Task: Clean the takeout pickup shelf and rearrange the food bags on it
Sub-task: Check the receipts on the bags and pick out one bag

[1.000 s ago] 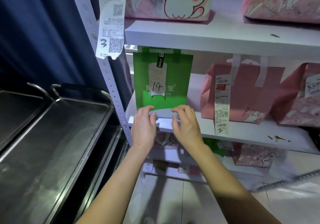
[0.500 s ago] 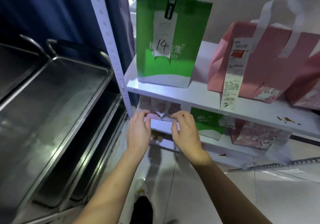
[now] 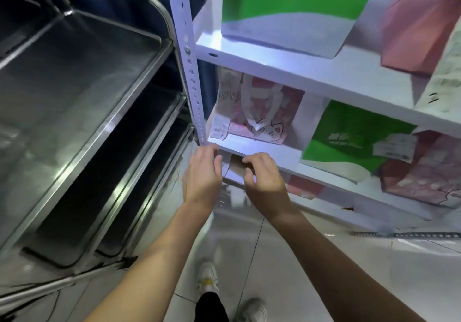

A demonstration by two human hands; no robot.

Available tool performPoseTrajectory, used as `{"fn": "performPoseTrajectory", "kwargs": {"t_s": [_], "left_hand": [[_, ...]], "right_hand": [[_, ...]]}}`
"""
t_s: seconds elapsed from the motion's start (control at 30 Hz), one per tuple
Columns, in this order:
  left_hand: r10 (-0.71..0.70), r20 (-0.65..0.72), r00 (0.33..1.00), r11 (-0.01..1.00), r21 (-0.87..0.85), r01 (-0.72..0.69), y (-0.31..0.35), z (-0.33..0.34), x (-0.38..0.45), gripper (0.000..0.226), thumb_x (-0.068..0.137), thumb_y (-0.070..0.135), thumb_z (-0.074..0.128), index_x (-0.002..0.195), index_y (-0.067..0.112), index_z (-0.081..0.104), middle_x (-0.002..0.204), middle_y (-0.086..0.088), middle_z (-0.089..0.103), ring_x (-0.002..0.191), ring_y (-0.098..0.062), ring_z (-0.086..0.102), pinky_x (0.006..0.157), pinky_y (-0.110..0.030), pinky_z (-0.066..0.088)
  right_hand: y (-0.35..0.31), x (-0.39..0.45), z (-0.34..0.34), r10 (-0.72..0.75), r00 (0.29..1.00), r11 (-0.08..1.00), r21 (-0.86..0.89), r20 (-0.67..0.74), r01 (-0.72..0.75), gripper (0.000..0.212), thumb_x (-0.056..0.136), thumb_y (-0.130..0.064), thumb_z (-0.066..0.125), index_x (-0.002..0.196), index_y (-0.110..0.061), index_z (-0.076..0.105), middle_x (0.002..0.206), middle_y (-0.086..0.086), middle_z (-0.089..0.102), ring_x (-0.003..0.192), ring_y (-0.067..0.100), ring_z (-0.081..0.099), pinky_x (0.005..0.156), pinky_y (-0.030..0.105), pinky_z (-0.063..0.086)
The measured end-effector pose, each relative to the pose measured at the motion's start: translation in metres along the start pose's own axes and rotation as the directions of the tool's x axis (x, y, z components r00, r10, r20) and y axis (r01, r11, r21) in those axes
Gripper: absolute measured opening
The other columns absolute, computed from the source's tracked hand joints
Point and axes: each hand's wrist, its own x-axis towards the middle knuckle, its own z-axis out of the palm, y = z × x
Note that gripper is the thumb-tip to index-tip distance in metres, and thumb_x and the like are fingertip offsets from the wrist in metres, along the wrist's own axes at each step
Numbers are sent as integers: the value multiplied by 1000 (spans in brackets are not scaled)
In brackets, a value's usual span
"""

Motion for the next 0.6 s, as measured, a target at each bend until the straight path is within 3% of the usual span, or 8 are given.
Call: {"fn": "performPoseTrajectory", "kwargs": {"t_s": [0.17, 0.6], "left_hand": [[-29, 33, 999, 999, -23, 29, -31, 37, 21, 22, 103, 27, 45, 122, 29, 56, 119, 9, 56, 112, -15, 53, 91, -40, 45], [-10, 67, 998, 1000, -1, 10, -61, 80, 43, 26, 103, 28, 42, 126, 29, 57, 125, 8, 56, 116, -16, 52, 94, -44, 47]], "right_hand": [[26, 9, 45, -214, 970, 971, -133, -112, 199, 18, 82, 19, 52, 90, 8, 64, 92, 19, 63, 84, 39, 61, 76, 47, 53], [72, 17, 80, -10, 996, 999, -33, -84, 7, 30, 79, 10, 51, 102, 5, 68, 99, 19, 64, 90, 39, 61, 82, 45, 53]]}}
